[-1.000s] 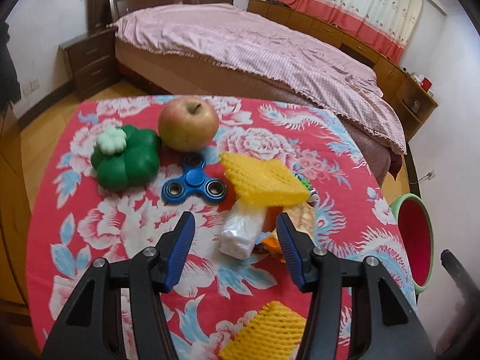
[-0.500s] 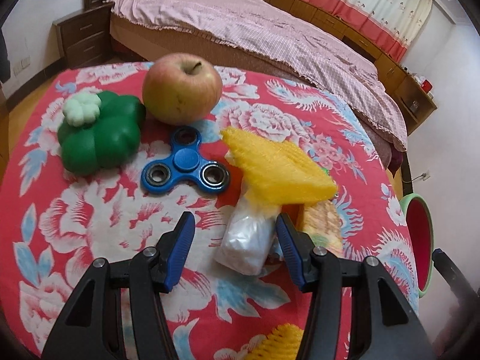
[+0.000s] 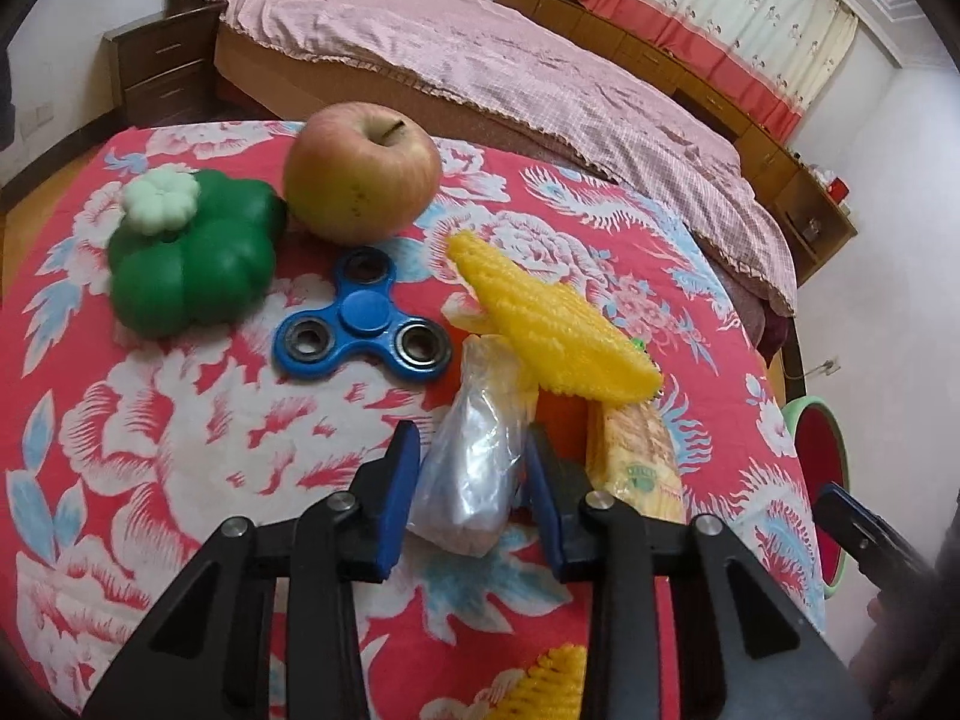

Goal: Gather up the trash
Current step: 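Grasp the biscuit packet on the table with the right tool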

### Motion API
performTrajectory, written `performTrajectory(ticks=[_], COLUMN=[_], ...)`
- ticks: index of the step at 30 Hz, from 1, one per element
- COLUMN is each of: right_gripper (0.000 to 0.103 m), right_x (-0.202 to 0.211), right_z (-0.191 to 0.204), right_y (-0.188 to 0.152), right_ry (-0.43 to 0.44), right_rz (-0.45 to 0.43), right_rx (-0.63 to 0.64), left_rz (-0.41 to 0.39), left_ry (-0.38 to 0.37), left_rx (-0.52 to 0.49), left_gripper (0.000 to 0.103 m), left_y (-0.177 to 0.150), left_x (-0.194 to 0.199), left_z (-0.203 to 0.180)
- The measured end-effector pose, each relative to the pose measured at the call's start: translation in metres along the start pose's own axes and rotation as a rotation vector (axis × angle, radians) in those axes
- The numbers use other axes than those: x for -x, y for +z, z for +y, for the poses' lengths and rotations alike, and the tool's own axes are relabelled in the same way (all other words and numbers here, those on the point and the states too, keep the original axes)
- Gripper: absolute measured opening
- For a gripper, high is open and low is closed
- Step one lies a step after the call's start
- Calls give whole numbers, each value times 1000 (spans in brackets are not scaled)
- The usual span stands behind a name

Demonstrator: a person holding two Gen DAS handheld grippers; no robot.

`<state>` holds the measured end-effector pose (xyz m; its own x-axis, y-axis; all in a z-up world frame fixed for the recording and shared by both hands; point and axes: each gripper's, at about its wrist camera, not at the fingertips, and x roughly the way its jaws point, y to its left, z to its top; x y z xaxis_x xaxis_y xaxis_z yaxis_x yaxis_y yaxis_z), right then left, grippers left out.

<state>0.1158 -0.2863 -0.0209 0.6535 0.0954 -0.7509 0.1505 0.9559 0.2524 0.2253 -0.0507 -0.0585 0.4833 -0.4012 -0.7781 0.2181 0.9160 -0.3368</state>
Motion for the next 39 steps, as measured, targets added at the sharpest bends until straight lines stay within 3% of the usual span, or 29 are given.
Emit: performTrajectory(ticks=[7,13,16,23,34,39], right_gripper=[57,57,64,66,66,58], right_x=[-18,-37,-46,-71,-97,-92], right_z=[20,42,58,92,101,94], right_y=[5,12,15,20,14,11], right_ry=[43,83,110,93,64,89], right_rz=[29,55,76,112,142,125], right_rx=[1,-27,-16,51,39,21], left_rz=[-32,-72,-88,-100,-105,-112], left_ry=[48,134,161,154,123,117], left_rx=[36,33,48,81,78,78], left_gripper=[36,36,36,36,36,36], left_y=[-5,-11,-15,-22,-32,-35], left_x=[25,44,50,53,52,57], left_z=[16,32,42,52,48,46])
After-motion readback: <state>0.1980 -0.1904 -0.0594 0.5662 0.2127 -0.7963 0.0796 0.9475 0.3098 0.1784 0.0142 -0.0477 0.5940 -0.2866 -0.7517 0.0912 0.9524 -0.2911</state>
